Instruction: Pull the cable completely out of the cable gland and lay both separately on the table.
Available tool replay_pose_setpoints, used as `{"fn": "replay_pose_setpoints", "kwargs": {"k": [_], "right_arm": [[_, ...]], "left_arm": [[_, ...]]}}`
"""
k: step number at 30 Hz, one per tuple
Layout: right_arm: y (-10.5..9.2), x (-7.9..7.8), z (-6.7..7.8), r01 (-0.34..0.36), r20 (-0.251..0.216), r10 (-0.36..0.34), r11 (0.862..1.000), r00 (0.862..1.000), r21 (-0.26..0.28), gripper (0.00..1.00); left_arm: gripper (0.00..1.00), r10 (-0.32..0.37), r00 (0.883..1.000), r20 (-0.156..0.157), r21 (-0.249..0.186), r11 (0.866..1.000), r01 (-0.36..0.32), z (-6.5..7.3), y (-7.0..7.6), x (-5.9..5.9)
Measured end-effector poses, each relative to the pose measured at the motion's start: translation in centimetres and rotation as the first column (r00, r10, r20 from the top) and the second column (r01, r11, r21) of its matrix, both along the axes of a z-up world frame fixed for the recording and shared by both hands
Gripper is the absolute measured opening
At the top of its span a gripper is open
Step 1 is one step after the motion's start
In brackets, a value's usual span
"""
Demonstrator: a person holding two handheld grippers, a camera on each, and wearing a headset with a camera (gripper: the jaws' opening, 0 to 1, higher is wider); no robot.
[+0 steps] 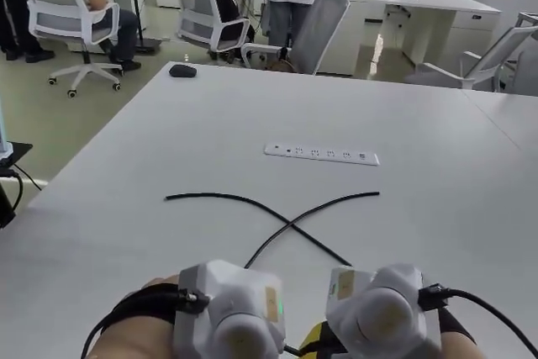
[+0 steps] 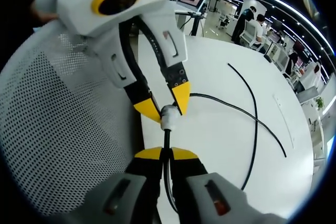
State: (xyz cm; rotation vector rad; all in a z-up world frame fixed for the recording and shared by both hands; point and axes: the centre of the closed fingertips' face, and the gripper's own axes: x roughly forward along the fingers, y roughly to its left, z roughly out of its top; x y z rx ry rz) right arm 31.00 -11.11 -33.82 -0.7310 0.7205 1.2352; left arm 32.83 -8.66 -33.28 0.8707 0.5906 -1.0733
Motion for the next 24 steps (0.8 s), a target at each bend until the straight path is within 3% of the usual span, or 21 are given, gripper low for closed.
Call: {"fn": "replay_pose_setpoints", "kwargs": {"k": [2,4,5,6,7,8,10,16,21,24], "right_arm": [[-0.5,0.0,-0.5,0.009,-0.013,-0.01,1.0,1.0,-0.028,0.03],[-2.1,0.2,-1.4,0.018,0.004,-0.018,0.991,1.0,-0.131,0.03],[-3.4,0.3,-2.0,0.011,0.023,-0.006,0.977,1.0,-0.211,0.03],[-3.7,0.3,-2.3,-0.006,0.024,0.012,0.972,1.0,-0.233,0.03],[-3.5,0.1,-2.3,-0.016,0.021,0.021,0.975,1.0,-0.222,0.03],[-3.0,-0.1,-2.0,-0.012,0.016,0.015,0.984,1.0,-0.178,0.03],[-2.3,0.1,-1.5,0.022,-0.002,-0.023,0.992,1.0,-0.128,0.03],[-3.0,0.0,-2.1,0.009,-0.001,-0.009,0.984,1.0,-0.177,0.03],[-2.5,0.1,-1.7,0.003,0.008,-0.002,0.989,1.0,-0.149,0.03],[-2.2,-0.1,-1.6,-0.013,0.0,0.013,0.991,1.0,-0.131,0.03]], "left_arm": [[0.16,0.003,1.0,0.002,0.005,1.0,-0.003,0.0,0.1,0.1],[0.14,0.012,1.0,0.002,0.02,1.0,-0.012,-0.3,0.5,0.3],[0.04,0.025,1.0,-0.005,0.033,0.999,-0.025,-0.3,0.9,0.2],[0.04,0.041,0.999,-0.008,0.032,0.999,-0.04,-0.6,1.1,0.6],[0.03,0.044,0.999,-0.007,0.022,0.999,-0.044,-0.6,1.1,0.8],[0.03,0.046,0.999,-0.011,0.005,0.999,-0.046,-0.6,0.9,1.0],[0.03,0.047,0.999,-0.008,0.006,0.999,-0.047,-0.9,0.9,1.2],[0.03,0.047,0.999,-0.019,0.037,0.998,-0.046,-1.7,1.2,1.1],[0.03,0.031,0.999,-0.013,0.044,0.999,-0.03,-1.5,1.0,0.7],[0.15,0.019,1.0,-0.021,0.055,0.998,-0.018,-1.9,0.9,0.3]]}}
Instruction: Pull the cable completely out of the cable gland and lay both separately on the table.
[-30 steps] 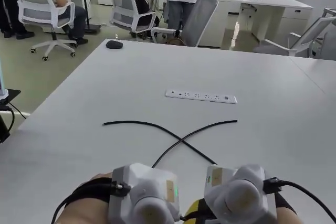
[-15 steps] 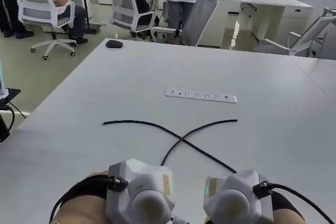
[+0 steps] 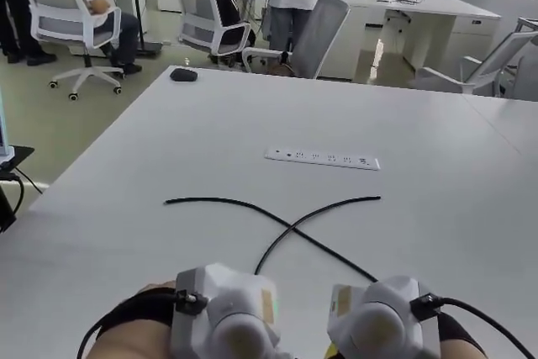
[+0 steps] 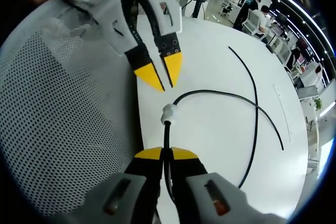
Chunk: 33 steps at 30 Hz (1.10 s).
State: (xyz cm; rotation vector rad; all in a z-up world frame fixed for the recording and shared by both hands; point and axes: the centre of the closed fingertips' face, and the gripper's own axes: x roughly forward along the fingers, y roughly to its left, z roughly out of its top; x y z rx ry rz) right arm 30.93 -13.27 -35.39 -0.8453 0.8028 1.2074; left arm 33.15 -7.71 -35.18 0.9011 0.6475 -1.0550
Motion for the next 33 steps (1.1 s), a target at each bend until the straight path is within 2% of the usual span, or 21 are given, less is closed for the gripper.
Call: {"fn": "replay_pose_setpoints", "kwargs": {"k": [5,7,8,10,12,15,19,20,21,22,23,24,31,33], "right_arm": [[0.5,-0.2,0.3,-0.015,-0.004,0.015,1.0,1.0,0.025,0.03],[0.9,-0.3,0.7,-0.027,-0.003,0.027,0.998,1.0,0.05,0.03],[1.1,-0.4,0.9,-0.034,-0.002,0.034,0.997,0.999,0.065,0.03],[2.0,-0.6,1.6,-0.055,0.0,0.055,0.991,0.998,0.119,0.03],[2.8,-0.9,2.4,-0.061,-0.007,0.063,0.982,0.998,0.178,0.03],[3.3,-1.0,3.3,-0.069,0.004,0.069,0.973,0.998,0.219,0.03],[4.1,-1.3,4.5,-0.078,-0.001,0.082,0.95,0.997,0.301,0.03],[4.3,-1.3,4.9,-0.08,0.002,0.083,0.944,0.997,0.321,0.03],[4.4,-1.4,5.1,-0.08,-0.002,0.086,0.939,0.996,0.334,0.03],[4.6,-1.6,5.3,-0.082,-0.007,0.09,0.934,0.996,0.347,0.03],[4.7,-1.7,5.4,-0.087,-0.006,0.095,0.931,0.995,0.354,0.03],[4.9,-1.6,5.6,-0.089,0.003,0.094,0.928,0.996,0.361,0.03],[4.4,-0.8,5.2,-0.036,-0.003,0.039,0.936,0.999,0.349,0.03],[4.1,-0.6,5.0,-0.018,-0.009,0.023,0.941,1.0,0.339,0.03]], "left_arm": [[0.4,-0.004,1.0,-0.022,0.005,1.0,0.004,-0.4,-0.1,-0.6],[0.45,-0.035,0.999,0.001,0.026,0.999,0.035,-0.3,-0.2,-0.7],[0.48,-0.051,0.999,0.008,0.022,0.998,0.051,-0.3,-0.4,-0.9],[0.51,-0.054,0.999,0.002,0.014,0.998,0.054,-0.2,-0.7,-1.1],[0.49,-0.065,0.998,0.004,0.01,0.998,0.065,-0.3,-0.7,-1.0],[0.45,-0.066,0.998,0.0,0.011,0.998,0.066,-0.5,-0.4,-0.8],[0.4,-0.069,0.997,0.023,0.015,0.998,0.069,-0.3,-0.2,-0.5],[0.37,-0.07,0.997,0.032,0.02,0.997,0.069,-0.2,-0.2,-0.5],[0.33,-0.078,0.995,0.063,0.05,0.996,0.075,0.1,0.2,-0.1],[0.27,-0.082,0.994,0.072,0.066,0.995,0.077,0.0,0.4,0.0],[0.21,-0.078,0.995,0.067,0.08,0.994,0.073,-0.2,0.8,0.1],[0.2,-0.068,0.996,0.057,0.076,0.995,0.063,-0.3,0.8,0.1],[0.19,-0.044,0.995,0.085,0.054,0.998,0.04,0.4,0.8,0.7],[0.19,-0.032,0.997,0.075,0.038,0.999,0.029,0.6,0.6,0.5]]}}
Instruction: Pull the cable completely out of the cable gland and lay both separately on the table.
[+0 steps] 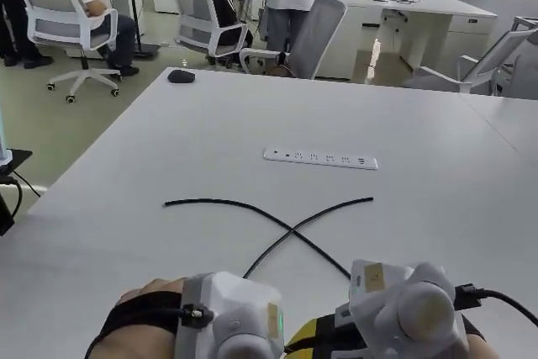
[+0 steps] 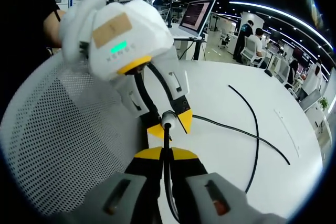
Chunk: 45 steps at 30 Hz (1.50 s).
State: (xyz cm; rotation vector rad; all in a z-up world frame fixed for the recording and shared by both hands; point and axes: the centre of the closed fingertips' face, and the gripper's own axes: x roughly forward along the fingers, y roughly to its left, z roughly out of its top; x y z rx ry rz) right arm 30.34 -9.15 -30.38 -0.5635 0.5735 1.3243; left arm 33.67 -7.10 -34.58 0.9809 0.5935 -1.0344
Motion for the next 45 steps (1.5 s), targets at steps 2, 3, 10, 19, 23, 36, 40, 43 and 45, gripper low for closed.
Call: {"fn": "replay_pose_setpoints", "kwargs": {"k": [2,3,10,19,23,36,40,43,45], "right_arm": [[-0.4,0.2,-0.6,0.013,-0.001,-0.013,0.999,1.0,-0.029,0.03],[-0.6,0.2,-0.8,0.019,0.0,-0.019,0.999,1.0,-0.044,0.03],[-2.2,0.9,-2.3,0.06,0.013,-0.059,0.987,0.998,-0.151,0.03],[-5.9,1.9,-4.8,0.129,0.049,-0.119,0.927,0.992,-0.352,0.04],[-8.2,2.6,-5.8,0.175,0.086,-0.153,0.867,0.985,-0.467,0.04],[-9.2,2.7,-6.1,0.203,0.086,-0.185,0.839,0.979,-0.504,0.1],[-5.8,2.2,-5.0,0.126,0.087,-0.1,0.911,0.991,-0.393,0.21],[-2.9,1.1,-3.7,0.048,0.055,-0.034,0.964,0.998,-0.261,0.24],[-1.4,0.7,-2.4,0.027,0.049,-0.019,0.984,0.999,-0.177,0.24]], "left_arm": [[0.19,0.006,1.0,-0.017,-0.013,1.0,-0.006,0.1,-0.3,-0.3],[0.19,0.001,1.0,-0.014,-0.013,1.0,-0.002,0.2,-0.4,-0.4],[0.19,0.009,1.0,-0.016,0.002,1.0,-0.009,0.2,-0.1,-0.4],[0.19,0.009,0.999,-0.031,0.012,1.0,-0.009,0.4,-0.2,-0.9],[0.19,0.007,0.999,-0.033,0.003,1.0,-0.007,0.5,-0.3,-0.9],[0.19,0.025,0.998,-0.05,-0.061,0.998,-0.028,0.8,-0.8,-0.6],[0.19,-0.003,0.999,-0.037,-0.071,0.997,0.001,0.9,-1.3,-0.7],[0.19,-0.015,0.999,-0.034,-0.08,0.997,0.012,1.0,-1.6,-0.8],[0.19,-0.022,0.999,-0.032,-0.08,0.997,0.02,1.1,-1.7,-0.9]]}}
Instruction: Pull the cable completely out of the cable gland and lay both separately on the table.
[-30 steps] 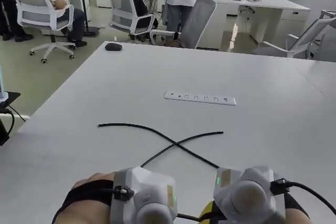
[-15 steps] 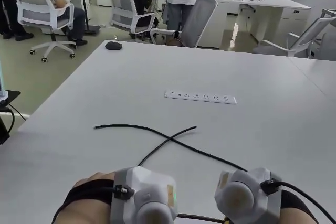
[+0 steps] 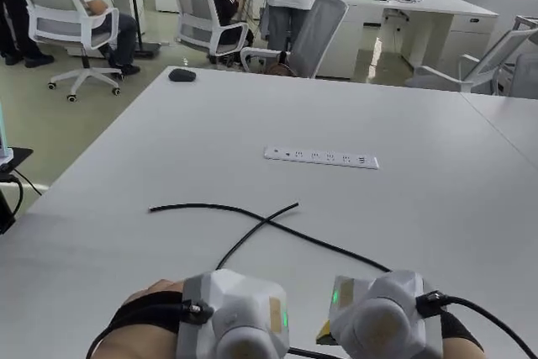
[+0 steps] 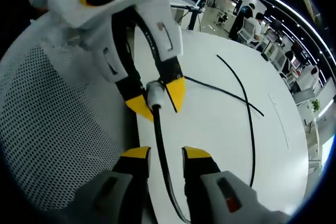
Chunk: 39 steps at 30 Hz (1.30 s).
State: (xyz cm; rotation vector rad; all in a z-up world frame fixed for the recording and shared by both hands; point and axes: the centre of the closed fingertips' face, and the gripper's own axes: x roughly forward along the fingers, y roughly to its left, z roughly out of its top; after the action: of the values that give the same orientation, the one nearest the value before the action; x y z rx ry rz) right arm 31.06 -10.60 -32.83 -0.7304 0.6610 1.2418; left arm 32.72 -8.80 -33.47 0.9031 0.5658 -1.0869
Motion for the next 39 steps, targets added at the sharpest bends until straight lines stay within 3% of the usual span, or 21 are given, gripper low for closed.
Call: {"fn": "replay_pose_setpoints", "kwargs": {"k": [3,8,12,13,15,18,25,32,36,39], "right_arm": [[0.9,-0.3,0.8,-0.008,-0.016,0.009,0.998,1.0,0.059,0.22],[0.7,-0.2,0.5,-0.021,-0.002,0.021,0.999,1.0,0.036,0.14],[0.8,-1.2,0.2,-0.062,-0.028,0.062,0.998,0.998,0.031,0.03],[0.9,-1.1,0.1,-0.072,-0.007,0.072,0.997,0.997,0.018,0.03],[1.0,-1.3,-0.1,-0.077,-0.019,0.078,0.997,0.997,0.014,0.02],[0.7,-1.2,-0.4,-0.073,-0.028,0.073,0.997,0.997,-0.003,0.02],[0.3,-1.0,-0.5,-0.041,-0.041,0.041,0.999,0.998,-0.004,0.02],[-0.9,-0.9,-1.7,-0.029,-0.051,0.025,0.996,0.998,-0.08,0.02],[-2.5,-0.8,-2.9,-0.016,-0.06,0.006,0.986,0.998,-0.169,0.02],[-3.0,-0.9,-3.3,-0.011,-0.072,-0.003,0.981,0.997,-0.192,0.02]], "left_arm": [[0.19,-0.023,1.0,0.008,-0.006,1.0,0.023,0.3,-0.4,-0.3],[0.19,-0.064,0.998,0.015,-0.021,0.998,0.065,0.5,-1.2,-0.8],[0.19,-0.062,0.998,0.014,-0.02,0.998,0.063,0.1,-0.9,-0.4],[0.19,-0.063,0.998,0.01,-0.019,0.998,0.063,0.0,-0.9,-0.4],[0.19,-0.067,0.998,0.001,-0.01,0.998,0.067,-0.4,-0.7,-0.5],[0.19,-0.077,0.997,0.014,0.015,0.997,0.077,-0.7,-0.5,-0.3],[0.19,-0.057,0.998,0.017,0.018,0.998,0.057,-0.8,-0.1,0.2],[0.19,-0.05,0.999,0.018,0.033,0.998,0.05,-1.1,0.3,0.2],[0.19,-0.043,0.999,0.019,0.034,0.999,0.043,-1.1,0.4,0.4],[0.19,-0.04,0.999,0.018,0.032,0.999,0.039,-1.1,0.5,0.4]]}}
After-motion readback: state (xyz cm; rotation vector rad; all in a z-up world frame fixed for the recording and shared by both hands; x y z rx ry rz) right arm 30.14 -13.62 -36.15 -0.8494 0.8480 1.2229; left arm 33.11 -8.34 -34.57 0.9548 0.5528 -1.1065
